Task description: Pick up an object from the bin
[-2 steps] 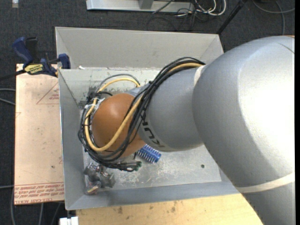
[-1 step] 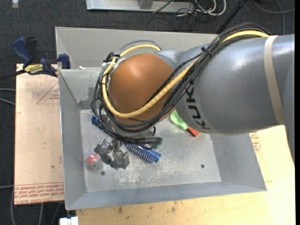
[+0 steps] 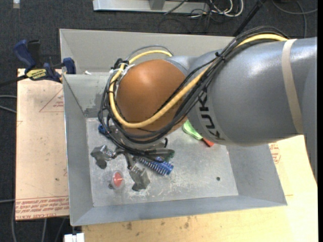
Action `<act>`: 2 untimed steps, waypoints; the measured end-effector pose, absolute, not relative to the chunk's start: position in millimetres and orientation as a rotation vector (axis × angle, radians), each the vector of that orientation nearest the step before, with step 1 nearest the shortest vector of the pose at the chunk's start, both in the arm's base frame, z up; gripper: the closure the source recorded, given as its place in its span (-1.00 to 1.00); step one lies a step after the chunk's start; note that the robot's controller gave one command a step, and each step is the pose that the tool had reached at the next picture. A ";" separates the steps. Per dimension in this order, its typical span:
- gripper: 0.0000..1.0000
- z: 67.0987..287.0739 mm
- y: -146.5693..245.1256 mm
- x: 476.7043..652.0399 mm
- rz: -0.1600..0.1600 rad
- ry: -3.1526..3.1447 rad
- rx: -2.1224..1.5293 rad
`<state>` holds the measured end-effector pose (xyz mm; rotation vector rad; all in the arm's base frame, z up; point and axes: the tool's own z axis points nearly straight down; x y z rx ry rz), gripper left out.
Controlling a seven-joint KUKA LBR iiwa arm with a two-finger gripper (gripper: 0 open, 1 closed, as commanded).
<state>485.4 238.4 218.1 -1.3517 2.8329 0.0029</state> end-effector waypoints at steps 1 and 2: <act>-1.00 108.7 163.1 494.4 0.003 2.658 -1.686; -1.00 106.5 117.8 582.3 -0.005 2.643 -1.686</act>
Offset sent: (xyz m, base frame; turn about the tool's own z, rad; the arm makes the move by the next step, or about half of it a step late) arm 0.0100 -0.0734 -0.1060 -0.2458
